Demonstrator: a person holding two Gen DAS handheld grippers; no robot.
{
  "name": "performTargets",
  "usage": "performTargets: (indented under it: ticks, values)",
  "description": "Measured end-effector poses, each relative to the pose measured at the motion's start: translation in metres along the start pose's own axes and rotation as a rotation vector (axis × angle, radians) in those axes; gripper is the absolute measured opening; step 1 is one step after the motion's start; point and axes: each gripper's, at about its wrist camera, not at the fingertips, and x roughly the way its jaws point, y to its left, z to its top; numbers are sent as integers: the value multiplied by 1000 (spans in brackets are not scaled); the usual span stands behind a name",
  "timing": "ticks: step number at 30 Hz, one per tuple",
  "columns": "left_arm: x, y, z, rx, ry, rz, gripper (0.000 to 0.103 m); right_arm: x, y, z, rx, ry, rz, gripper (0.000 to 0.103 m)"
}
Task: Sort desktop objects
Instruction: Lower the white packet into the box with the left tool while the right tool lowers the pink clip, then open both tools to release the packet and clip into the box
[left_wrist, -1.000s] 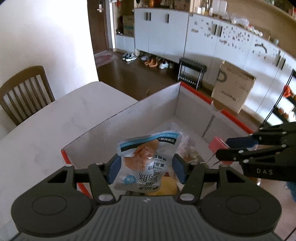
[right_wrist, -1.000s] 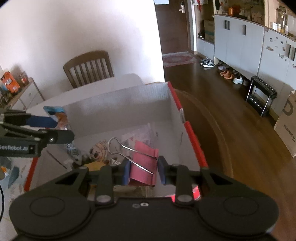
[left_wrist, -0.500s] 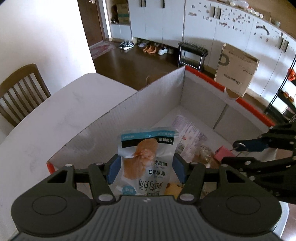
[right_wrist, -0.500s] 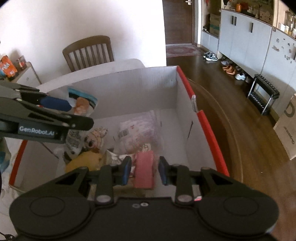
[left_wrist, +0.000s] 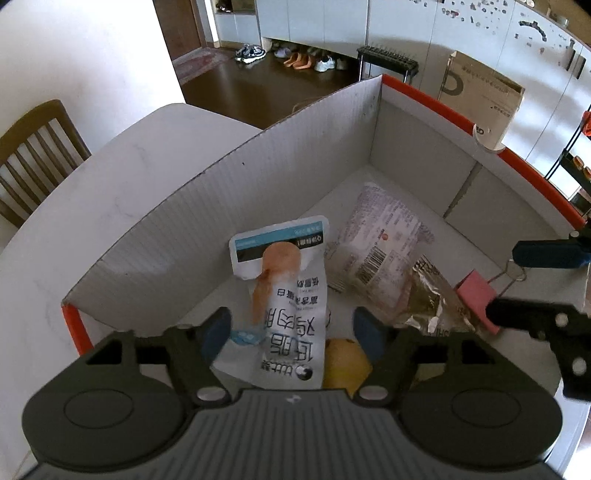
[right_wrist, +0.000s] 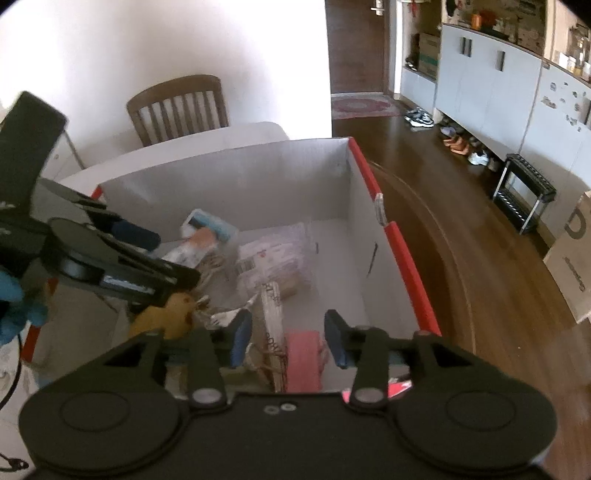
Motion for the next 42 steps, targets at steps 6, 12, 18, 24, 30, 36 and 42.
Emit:
performTargets:
  ticks: [6,12,18,24,30,36,42]
  values:
    - [-12,5,-6,-35,-37,-22,82,-5,-1,-2,-5,-11,34,66]
    - [-31,7,-13,-87,-94,-4,82,-9,1,-2,-15,-8,39,66]
    - [-53,13,-27,-144,-143,-16,82,-19,5,-3,-25,-23,46,66]
    - [-72,7,-40,-161,-175,-16,82,-29,10,-4,-45,-35,55,67]
    - [-94,2,-56,-183,-222,-24,82,-42,15,-5,-70,-60,80,74]
    - [-120,6,-80,-225,-268,-30,82,-58,26,-5,-97,-96,117,84]
    - [-145,21,-109,-265,-302,-21,82,-71,53,-7,-146,-125,170,91]
